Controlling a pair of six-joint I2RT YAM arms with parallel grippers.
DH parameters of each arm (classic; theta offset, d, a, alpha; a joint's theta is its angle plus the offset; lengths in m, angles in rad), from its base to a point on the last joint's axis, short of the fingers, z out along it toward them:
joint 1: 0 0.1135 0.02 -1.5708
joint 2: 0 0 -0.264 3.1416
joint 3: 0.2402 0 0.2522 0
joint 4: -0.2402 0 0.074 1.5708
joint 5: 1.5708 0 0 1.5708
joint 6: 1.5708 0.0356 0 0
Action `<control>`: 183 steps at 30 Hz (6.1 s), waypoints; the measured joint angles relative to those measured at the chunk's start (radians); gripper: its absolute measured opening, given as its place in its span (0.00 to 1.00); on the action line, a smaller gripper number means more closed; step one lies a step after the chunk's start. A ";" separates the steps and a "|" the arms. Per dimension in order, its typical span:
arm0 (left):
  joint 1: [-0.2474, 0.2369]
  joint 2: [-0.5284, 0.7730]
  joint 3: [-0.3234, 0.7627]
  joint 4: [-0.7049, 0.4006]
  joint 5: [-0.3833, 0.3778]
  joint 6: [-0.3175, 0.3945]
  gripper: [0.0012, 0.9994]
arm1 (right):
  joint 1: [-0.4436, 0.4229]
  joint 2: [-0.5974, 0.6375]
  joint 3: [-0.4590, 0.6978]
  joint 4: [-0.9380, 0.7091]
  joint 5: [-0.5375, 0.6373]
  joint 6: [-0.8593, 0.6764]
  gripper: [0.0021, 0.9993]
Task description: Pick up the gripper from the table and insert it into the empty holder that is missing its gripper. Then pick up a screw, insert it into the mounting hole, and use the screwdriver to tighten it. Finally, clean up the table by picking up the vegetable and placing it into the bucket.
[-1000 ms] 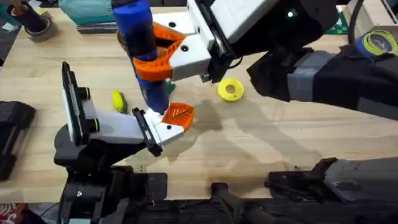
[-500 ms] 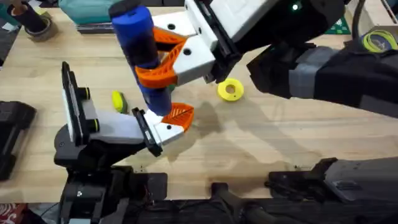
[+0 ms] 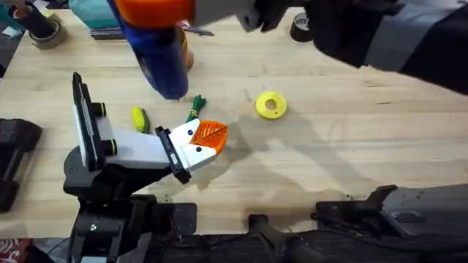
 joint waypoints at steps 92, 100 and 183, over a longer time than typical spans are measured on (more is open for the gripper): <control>0.000 0.000 0.000 0.000 0.000 0.023 0.00 | 0.023 0.027 -0.297 0.107 0.104 -0.111 0.02; 0.000 0.000 0.000 0.000 0.000 0.023 0.00 | 0.023 0.027 -0.297 0.117 0.104 -0.109 0.02; 0.000 0.000 0.000 0.000 0.000 0.023 0.00 | 0.021 0.041 -0.221 0.168 0.068 0.010 0.02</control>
